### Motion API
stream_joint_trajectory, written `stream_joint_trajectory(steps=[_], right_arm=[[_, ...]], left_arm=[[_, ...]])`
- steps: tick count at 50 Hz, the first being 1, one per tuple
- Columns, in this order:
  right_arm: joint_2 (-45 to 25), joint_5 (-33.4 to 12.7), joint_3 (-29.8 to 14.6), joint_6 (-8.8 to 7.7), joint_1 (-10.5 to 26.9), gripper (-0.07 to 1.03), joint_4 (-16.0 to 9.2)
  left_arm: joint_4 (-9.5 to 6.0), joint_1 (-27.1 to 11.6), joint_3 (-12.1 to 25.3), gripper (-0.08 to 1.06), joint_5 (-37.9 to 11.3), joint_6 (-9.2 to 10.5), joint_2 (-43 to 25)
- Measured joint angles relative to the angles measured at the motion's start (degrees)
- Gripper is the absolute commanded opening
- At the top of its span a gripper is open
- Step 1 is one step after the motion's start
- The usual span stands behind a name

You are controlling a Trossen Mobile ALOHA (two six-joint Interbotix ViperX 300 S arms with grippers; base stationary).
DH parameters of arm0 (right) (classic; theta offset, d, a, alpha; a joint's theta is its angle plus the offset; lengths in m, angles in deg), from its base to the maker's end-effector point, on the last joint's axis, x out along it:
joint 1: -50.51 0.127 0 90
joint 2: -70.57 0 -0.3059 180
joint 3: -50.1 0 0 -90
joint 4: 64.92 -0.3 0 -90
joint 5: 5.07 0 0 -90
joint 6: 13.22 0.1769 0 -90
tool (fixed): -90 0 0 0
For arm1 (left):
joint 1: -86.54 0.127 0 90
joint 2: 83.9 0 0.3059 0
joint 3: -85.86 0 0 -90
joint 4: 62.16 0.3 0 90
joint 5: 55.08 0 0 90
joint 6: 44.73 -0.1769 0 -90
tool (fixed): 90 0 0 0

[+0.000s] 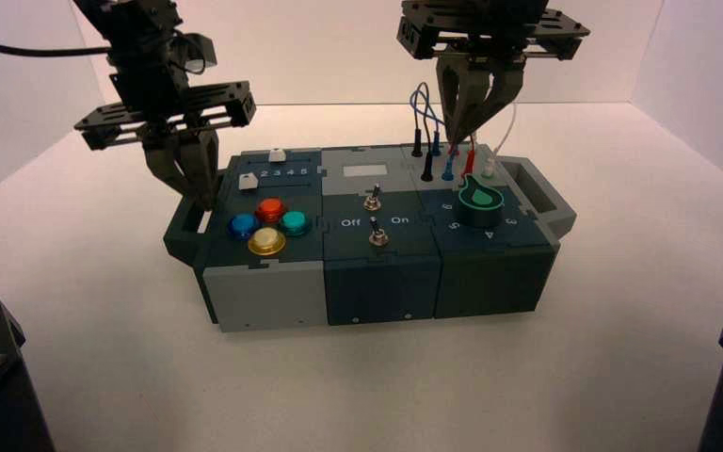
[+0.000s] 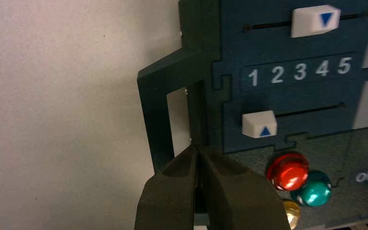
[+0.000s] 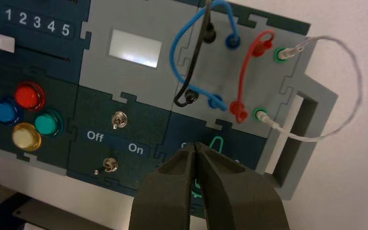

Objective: Flip the top switch off with the right gripper.

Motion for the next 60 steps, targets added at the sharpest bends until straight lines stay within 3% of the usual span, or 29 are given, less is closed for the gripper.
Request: stream_joint_trajectory(steps=[12,39,55,60], right_arm=[[-0.5,-0.1,0.0,0.00,0.4,-0.02,-1.1],[-5.4,-0.3,-2.3,0.44,4.8,-0.02,-5.3],[-9.5,4.0,-2.5,2.90,5.9,-0.02,-3.8],[-10.2,4.6,-2.6,6.77,6.5,-0.02,0.1]], left_arm=[[0.62,0.0,0.5,-0.03,0.0,0.00,-2.3],[1.05,-0.3,3.8,-0.03,-1.8,-0.18,-6.6],[1.14,-0.4,3.9,-0.03,-1.8,-0.18,-6.6],[1.14,-0.4,3.9,-0.03,-1.8,-0.35,-6.6]])
